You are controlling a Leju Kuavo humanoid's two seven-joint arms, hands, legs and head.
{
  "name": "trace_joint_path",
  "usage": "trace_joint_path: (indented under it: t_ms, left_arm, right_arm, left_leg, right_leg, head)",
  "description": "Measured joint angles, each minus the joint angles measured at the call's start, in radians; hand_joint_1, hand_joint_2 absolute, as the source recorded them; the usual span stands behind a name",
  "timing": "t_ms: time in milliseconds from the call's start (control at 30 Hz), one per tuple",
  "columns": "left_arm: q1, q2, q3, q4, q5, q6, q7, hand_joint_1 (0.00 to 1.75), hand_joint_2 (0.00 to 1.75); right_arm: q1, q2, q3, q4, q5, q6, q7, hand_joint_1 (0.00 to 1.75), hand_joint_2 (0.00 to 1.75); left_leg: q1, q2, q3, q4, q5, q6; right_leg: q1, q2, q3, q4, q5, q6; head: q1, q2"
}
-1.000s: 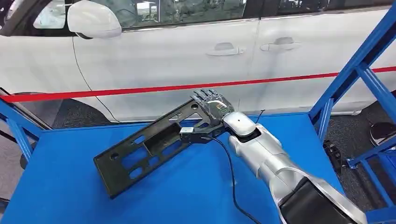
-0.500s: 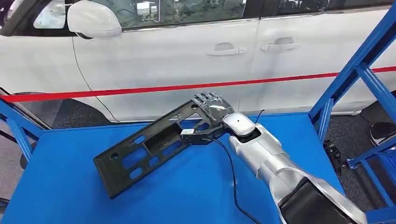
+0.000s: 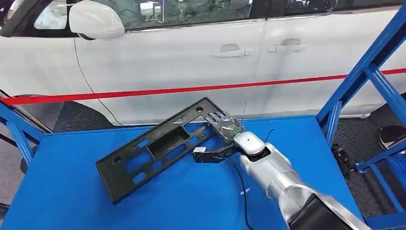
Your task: Take the parts from the cabinet and place them on the table.
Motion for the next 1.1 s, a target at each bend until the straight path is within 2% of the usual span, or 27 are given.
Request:
trace_joint_path:
  t_ms: [133, 633, 1100]
  left_arm:
    - [0.000, -0.001, 0.000, 0.000, -0.014, 0.006, 0.005, 0.00, 0.00]
    - [0.000, -0.011, 0.000, 0.000, -0.016, 0.017, 0.018, 0.00, 0.00]
    - [-0.004, -0.011, 0.000, 0.000, -0.016, 0.015, 0.018, 0.00, 0.00]
  right_arm:
    - [0.000, 0.000, 0.014, 0.001, 0.018, -0.030, 0.029, 0.00, 1.75]
    - [0.000, -0.011, 0.023, 0.002, 0.020, -0.084, 0.045, 0.00, 1.75]
    - [0.000, -0.023, 0.017, 0.003, -0.023, -0.064, 0.048, 0.00, 1.75]
  left_leg:
    - [0.000, 0.000, 0.001, 0.000, 0.000, 0.000]
    - [0.000, 0.000, 0.002, 0.001, -0.001, 0.001]
    - [0.000, 0.000, 0.002, 0.002, -0.001, 0.001]
  right_leg:
    - [0.000, 0.000, 0.001, 0.000, 0.000, 0.001]
    - [0.000, 0.000, 0.001, 0.000, 0.000, 0.002]
    - [0.000, 0.000, 0.001, 0.000, 0.000, 0.002]
  head:
    - [0.000, 0.000]
    - [0.000, 0.000]
    - [0.000, 0.000]
